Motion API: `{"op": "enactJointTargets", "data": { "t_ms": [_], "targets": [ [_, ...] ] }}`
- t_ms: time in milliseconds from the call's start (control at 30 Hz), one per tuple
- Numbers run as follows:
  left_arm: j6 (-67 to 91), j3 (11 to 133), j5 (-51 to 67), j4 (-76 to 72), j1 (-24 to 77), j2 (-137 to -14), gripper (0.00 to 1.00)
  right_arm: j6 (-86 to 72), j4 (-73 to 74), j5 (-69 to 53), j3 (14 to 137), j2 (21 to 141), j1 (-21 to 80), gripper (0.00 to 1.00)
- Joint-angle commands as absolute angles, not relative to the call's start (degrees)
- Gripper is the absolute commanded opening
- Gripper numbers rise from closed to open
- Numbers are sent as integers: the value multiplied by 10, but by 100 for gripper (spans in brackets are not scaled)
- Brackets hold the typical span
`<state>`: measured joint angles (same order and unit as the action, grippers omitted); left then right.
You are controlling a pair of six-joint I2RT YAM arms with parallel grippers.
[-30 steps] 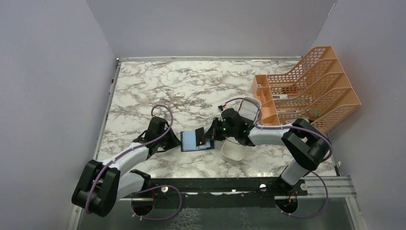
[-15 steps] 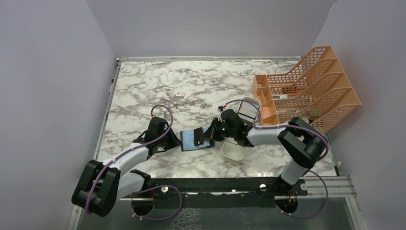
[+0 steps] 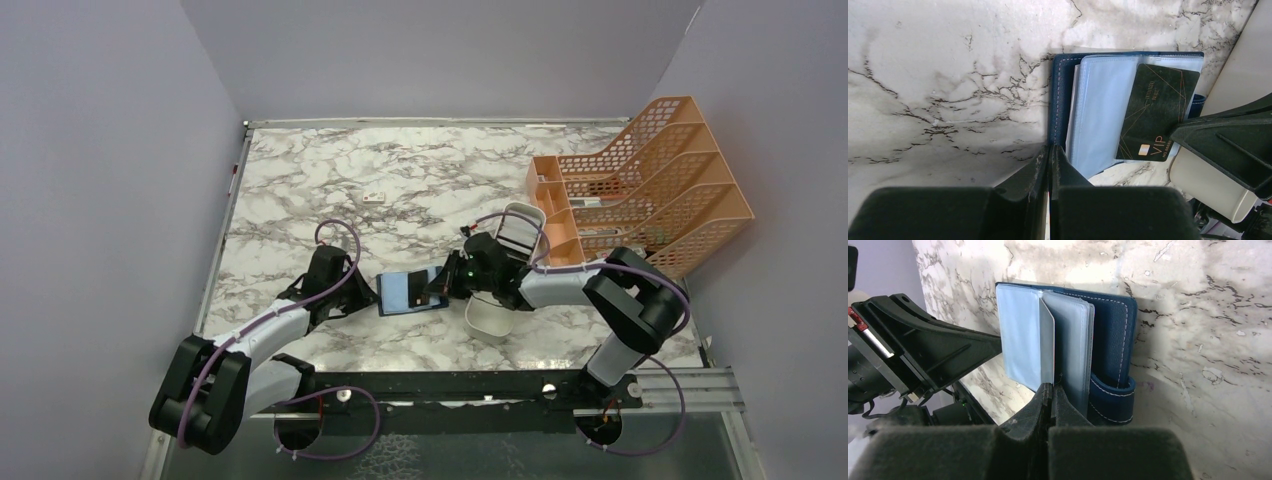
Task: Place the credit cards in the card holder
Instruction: Insert the credit card into the card holder.
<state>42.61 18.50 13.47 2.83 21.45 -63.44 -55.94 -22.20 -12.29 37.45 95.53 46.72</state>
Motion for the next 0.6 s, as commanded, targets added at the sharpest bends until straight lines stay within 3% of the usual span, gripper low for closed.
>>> {"op": "enactJointTargets", "data": {
  "t_ms": [0, 567],
  "targets": [
    [428, 177, 137, 26, 215, -633, 7, -567, -212, -96, 360, 943, 472, 1],
    [432, 178, 138, 25, 215, -630, 7, -567, -220, -122, 391, 978, 485, 1]
  ]
}}
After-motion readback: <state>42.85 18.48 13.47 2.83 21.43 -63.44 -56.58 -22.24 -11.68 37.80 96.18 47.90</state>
